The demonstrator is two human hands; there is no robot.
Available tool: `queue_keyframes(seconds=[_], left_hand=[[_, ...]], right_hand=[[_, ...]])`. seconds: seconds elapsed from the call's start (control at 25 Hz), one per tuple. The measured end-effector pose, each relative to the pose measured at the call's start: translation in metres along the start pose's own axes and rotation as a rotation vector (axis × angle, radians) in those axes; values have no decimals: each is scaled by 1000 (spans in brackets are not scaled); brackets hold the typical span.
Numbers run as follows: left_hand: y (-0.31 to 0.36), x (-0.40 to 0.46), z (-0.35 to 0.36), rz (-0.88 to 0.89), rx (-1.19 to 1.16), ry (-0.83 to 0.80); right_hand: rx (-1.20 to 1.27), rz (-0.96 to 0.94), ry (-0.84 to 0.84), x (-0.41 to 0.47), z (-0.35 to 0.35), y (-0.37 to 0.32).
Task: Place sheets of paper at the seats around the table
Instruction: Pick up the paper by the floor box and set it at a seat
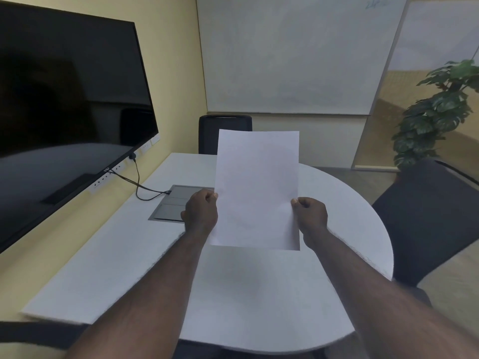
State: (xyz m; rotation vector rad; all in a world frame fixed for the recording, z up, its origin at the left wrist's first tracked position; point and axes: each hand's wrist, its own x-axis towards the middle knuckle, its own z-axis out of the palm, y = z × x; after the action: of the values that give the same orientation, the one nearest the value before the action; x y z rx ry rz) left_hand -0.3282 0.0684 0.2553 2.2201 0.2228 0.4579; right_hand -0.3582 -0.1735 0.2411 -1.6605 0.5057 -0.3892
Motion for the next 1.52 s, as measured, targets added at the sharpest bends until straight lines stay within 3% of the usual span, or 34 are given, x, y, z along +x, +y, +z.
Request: queue_keyframes(seconds=[0.36, 0.84, 1.16, 1.52], left_hand=[[-23, -19, -90, -11, 34, 61], [-124, 21, -180, -36, 46, 46], [-191, 61, -205, -29, 18, -34], [-222, 82, -191, -67, 38, -90]], right_hand=[[15, -32, -79, -69, 37, -27], [32, 21, -105, -142, 160, -22], [10, 56, -20, -175, 231, -8], [-17, 86, -22, -164, 257, 7]])
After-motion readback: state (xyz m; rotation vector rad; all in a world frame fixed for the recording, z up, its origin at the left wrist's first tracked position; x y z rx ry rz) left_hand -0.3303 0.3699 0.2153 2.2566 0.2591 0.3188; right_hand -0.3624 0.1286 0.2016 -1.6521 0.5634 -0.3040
